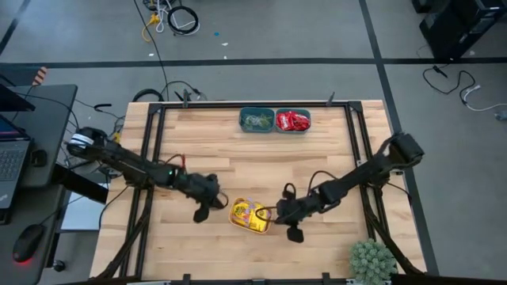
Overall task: Sort candy
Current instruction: Move the yellow bin to the left of the blue bin
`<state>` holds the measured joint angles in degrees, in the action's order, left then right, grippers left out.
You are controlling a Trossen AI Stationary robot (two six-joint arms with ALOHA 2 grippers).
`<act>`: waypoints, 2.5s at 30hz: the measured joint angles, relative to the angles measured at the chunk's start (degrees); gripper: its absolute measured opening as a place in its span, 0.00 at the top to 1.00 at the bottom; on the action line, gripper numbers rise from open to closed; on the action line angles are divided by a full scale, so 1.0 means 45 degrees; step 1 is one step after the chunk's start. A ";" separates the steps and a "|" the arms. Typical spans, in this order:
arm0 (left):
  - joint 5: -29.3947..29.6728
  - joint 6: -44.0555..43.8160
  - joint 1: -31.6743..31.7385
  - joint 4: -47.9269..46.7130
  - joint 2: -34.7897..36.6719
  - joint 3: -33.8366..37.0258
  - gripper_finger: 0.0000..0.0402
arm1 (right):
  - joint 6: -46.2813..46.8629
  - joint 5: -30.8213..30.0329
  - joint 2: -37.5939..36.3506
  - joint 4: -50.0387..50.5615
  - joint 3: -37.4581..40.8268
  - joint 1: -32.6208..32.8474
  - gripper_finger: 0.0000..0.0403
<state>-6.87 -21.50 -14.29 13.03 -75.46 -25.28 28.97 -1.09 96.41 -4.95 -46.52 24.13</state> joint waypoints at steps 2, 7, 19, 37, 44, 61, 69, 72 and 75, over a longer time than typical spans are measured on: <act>0.0344 0.0023 -0.0684 -0.0129 -0.0005 -0.0111 1.00 | -0.0004 0.0066 0.0430 -0.0787 0.0000 -0.0035 1.00; 0.1443 0.0353 -0.2089 -0.0081 0.0000 -0.0765 1.00 | -0.0019 0.0010 0.1084 -0.1891 0.0000 -0.0455 1.00; 0.2687 0.0025 -0.3748 0.0349 -0.1281 -0.1286 1.00 | -0.0474 -0.1210 0.1269 -0.2624 -0.0010 -0.1675 1.00; 0.8633 -0.0025 -0.3301 -0.0833 -0.2174 -0.1973 1.00 | -0.1048 -0.1138 0.0273 -0.1545 0.0005 -0.2362 1.00; 0.9164 0.0503 -0.1835 -0.0536 -0.2204 -0.1937 1.00 | -0.0945 -0.2270 -0.2149 0.1367 -0.0009 -0.2367 1.00; 0.5266 0.2193 -0.2298 -0.0357 -0.1514 -0.1856 1.00 | -0.0985 -0.3506 0.0133 0.0104 -0.0010 -0.2628 1.00; 1.0418 -0.1000 -0.1882 -0.1897 -0.2696 -0.1825 1.00 | -0.0786 -0.3450 0.0841 -0.0739 0.0000 -0.2810 1.00; 1.1071 -0.0902 -0.1273 -0.1309 -0.2892 -0.1825 1.00 | -0.0711 -0.3158 0.0876 -0.0975 0.0000 -0.2760 1.00; 1.1070 0.0131 -0.0523 -0.0571 -0.2994 -0.1825 1.00 | -0.0674 -0.3073 0.0876 -0.1106 0.0000 -0.2650 1.00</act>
<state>42.95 -20.91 -16.64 10.46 -88.93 -33.50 25.93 -14.92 100.36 -9.92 -46.52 12.20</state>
